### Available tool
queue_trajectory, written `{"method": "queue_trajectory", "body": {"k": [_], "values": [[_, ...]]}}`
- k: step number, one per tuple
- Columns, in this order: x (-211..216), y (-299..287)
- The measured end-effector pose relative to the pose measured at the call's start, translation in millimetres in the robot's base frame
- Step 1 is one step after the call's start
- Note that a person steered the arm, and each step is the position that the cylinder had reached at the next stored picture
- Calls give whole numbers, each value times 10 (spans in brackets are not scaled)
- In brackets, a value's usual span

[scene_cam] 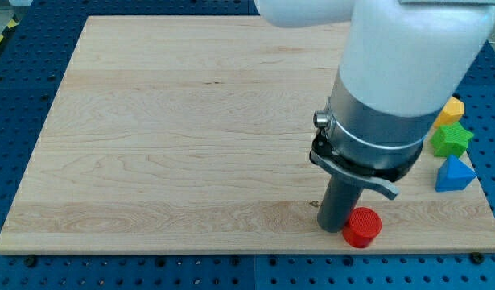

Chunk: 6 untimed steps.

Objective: Push the red circle to the bottom right of the board

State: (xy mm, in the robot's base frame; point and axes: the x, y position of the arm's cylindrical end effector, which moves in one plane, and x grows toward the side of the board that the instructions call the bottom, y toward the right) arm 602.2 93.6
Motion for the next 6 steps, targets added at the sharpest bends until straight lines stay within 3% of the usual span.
{"method": "queue_trajectory", "body": {"k": [3, 6], "values": [[163, -270], [140, 197]]}}
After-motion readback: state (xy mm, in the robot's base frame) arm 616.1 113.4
